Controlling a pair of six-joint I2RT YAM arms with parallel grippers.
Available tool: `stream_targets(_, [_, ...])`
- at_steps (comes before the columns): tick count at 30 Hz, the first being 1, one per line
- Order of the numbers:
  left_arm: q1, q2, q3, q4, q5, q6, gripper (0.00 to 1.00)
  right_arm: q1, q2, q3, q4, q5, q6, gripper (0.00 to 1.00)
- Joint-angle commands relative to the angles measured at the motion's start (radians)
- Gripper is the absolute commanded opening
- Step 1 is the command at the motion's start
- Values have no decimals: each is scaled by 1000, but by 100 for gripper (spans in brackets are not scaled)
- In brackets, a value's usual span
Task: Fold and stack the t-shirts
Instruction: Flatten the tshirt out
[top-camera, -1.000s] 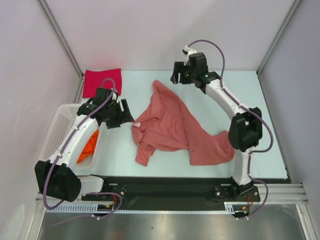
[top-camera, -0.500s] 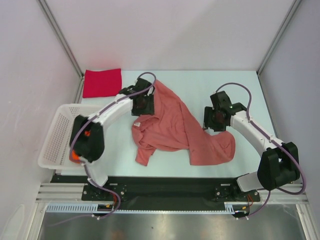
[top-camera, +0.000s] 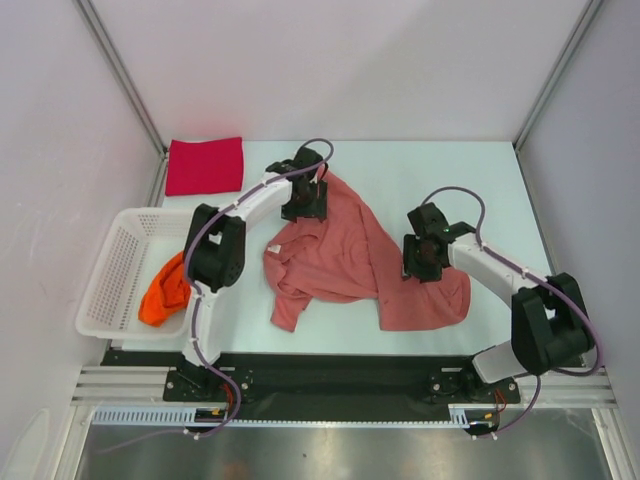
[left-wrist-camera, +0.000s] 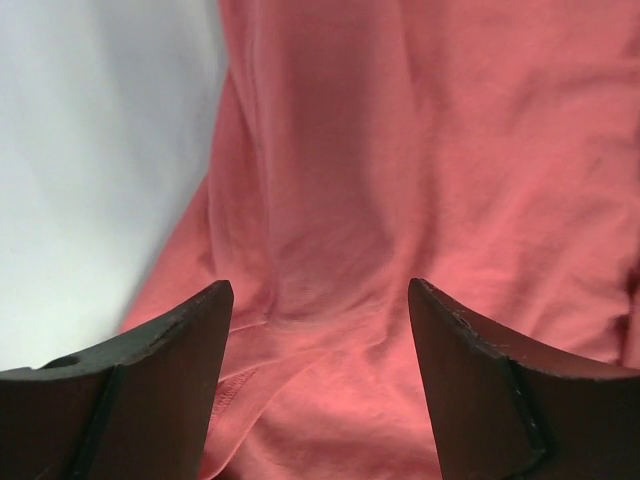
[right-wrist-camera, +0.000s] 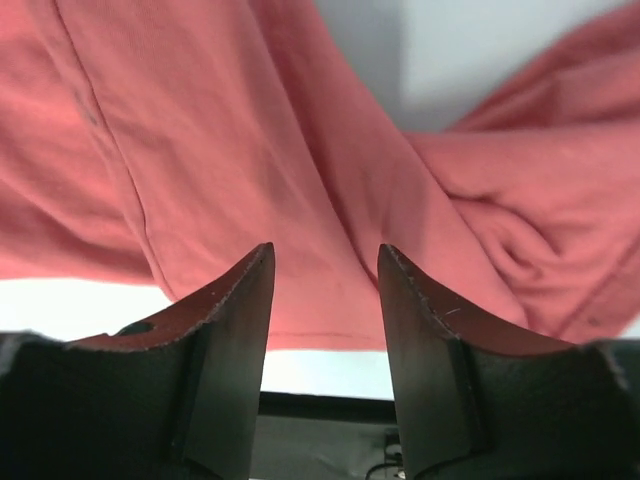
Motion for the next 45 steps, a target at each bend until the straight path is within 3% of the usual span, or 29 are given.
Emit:
stream_targets(1, [3, 27, 62, -6, 48, 2, 77, 25, 61, 2, 93, -7, 23, 52])
stream_targets(4, [4, 61, 67, -21, 50, 7, 74, 31, 105, 13, 106, -7, 35, 51])
stream_targets(7, [10, 89, 70, -36, 73, 27, 67, 31, 122, 22, 110, 8, 47, 43])
stream_targets(10, [18, 77, 62, -38, 85, 41, 49, 33, 111, 32, 98, 50, 49, 27])
stream_targets(11, [20, 70, 61, -33, 85, 44, 39, 30, 99, 38, 94, 65, 46, 17])
stream_targets(13, [24, 66, 71, -32, 85, 56, 27, 24, 85, 50, 72, 79, 41, 9])
stream_targets(14, [26, 63, 79, -38, 85, 70, 12, 21, 76, 59, 60, 85, 41, 4])
stream_targets(16, [30, 37, 110, -56, 75, 76, 0, 10, 42, 100, 11, 102, 28, 0])
stream_targets(19, [35, -24, 147, -96, 39, 62, 0, -1, -23, 180, -80, 147, 0, 0])
stream_targets(28, [35, -475, 150, -107, -24, -21, 0, -31, -269, 369, -279, 268, -77, 0])
stream_targets(35, [35, -811, 95, -60, -38, -68, 0, -38, -494, 531, -262, 383, -86, 0])
stream_targets(39, [35, -1017, -17, 23, -2, -76, 0, -38, -623, 613, -166, 378, -130, 0])
stream_targets(45, [35, -1265, -149, 184, 205, -65, 0, -38, -754, 696, -74, 395, -160, 0])
